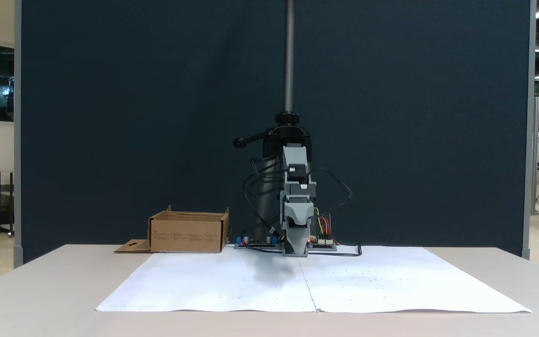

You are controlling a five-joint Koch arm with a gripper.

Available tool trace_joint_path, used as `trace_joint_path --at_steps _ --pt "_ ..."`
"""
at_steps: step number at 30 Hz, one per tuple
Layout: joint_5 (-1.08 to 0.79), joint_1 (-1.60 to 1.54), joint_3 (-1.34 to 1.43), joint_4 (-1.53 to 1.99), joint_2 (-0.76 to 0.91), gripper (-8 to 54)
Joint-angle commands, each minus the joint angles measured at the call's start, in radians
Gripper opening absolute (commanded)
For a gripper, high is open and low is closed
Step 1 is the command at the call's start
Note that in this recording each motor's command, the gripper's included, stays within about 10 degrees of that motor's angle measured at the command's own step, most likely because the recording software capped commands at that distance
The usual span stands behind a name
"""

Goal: Grasp a green dice and put it in the bin.

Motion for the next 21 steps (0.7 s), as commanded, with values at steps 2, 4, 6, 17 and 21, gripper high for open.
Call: trace_joint_path --at_steps 2,4,6,17,21 --pt "0.012 -0.015 0.057 -0.199 0.075 44.6" --pt "0.002 -0.015 0.121 -0.268 0.101 44.6" --pt "-0.011 -0.015 0.183 -0.325 0.12 44.5" --pt "-0.035 0.005 0.391 -0.696 0.146 44.2" --pt "-0.04 0.018 0.451 -0.82 0.146 44.1"
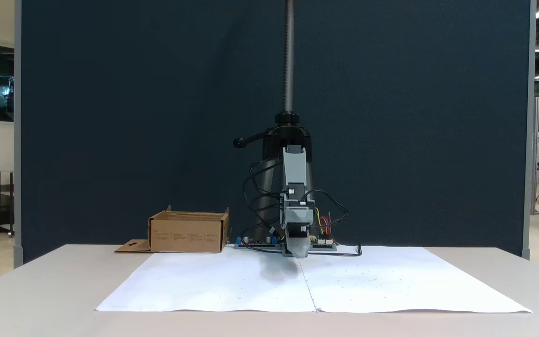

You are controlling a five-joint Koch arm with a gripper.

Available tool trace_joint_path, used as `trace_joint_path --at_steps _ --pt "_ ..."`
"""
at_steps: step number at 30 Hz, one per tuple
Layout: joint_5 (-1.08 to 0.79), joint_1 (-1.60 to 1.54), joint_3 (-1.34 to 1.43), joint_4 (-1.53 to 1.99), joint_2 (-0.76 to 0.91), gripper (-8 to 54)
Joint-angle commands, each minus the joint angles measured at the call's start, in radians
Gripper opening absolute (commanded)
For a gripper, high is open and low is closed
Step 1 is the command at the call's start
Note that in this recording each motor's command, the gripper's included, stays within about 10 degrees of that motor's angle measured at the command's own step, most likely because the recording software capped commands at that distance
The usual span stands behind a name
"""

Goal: Grasp a green dice and put it in the bin.

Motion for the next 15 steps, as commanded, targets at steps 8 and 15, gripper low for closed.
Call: trace_joint_path --at_steps 8,15 --pt "-0.061 0.051 0.084 -0.308 0.12 45.0" --pt "-0.069 0.052 0.084 -0.455 0.12 45.5"
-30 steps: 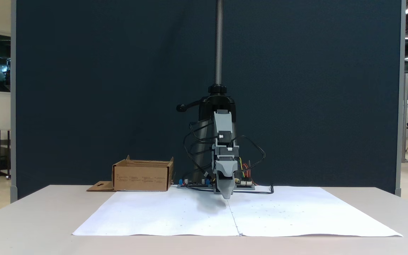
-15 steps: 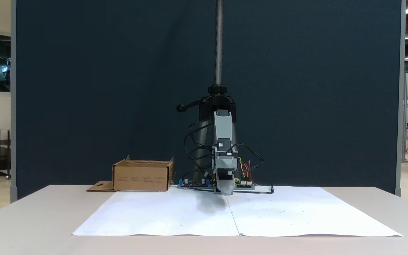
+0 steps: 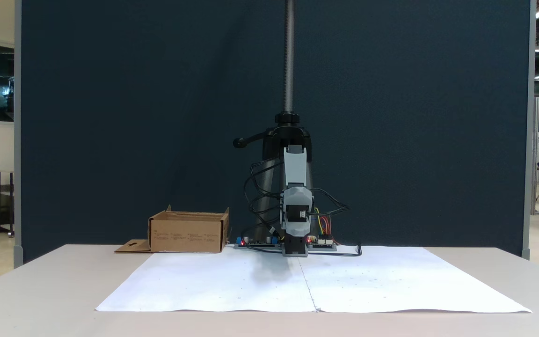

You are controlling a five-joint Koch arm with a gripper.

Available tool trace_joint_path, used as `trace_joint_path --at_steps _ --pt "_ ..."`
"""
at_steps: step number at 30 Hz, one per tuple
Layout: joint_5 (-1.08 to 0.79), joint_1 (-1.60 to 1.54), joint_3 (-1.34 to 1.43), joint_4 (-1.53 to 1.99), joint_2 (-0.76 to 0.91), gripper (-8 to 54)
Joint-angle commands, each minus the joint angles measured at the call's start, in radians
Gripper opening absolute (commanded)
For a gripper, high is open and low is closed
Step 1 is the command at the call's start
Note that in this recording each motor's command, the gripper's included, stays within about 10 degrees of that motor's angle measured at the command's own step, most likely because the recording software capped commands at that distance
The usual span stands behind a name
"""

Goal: Grasp a green dice and put it in the bin.

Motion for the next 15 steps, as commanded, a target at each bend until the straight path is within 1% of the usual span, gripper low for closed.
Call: trace_joint_path --at_steps 1,9,15 --pt "-0.066 0.025 0.075 -0.17 0.12 45.5" --pt "-0.066 0.038 0.075 -0.307 0.12 45.6" --pt "-0.066 0.038 0.075 -0.31 0.118 45.6"
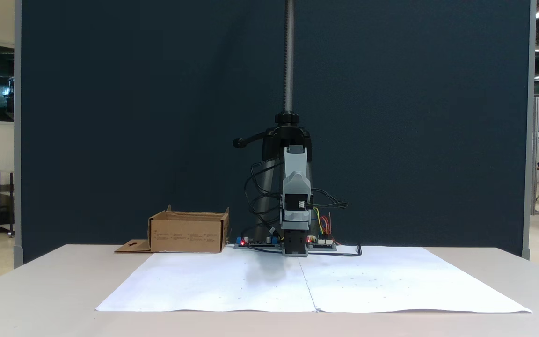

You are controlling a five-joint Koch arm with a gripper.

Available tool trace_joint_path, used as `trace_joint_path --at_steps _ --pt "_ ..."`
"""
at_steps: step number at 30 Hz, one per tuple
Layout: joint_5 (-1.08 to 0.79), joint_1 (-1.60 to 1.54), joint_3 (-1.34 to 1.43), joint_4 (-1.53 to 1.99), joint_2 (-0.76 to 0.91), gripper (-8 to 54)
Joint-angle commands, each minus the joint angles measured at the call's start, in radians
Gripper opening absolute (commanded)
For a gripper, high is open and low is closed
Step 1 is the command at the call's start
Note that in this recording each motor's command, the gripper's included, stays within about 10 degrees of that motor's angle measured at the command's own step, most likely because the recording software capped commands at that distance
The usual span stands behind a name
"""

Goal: Grasp a green dice and put it in the bin.

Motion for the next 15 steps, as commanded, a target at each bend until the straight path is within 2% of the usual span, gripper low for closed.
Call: trace_joint_path --at_steps 1,15 --pt "-0.066 0.017 0.074 -0.141 0.118 45.6" --pt "-0.061 0.015 0.074 -0.14 0.118 46.2"
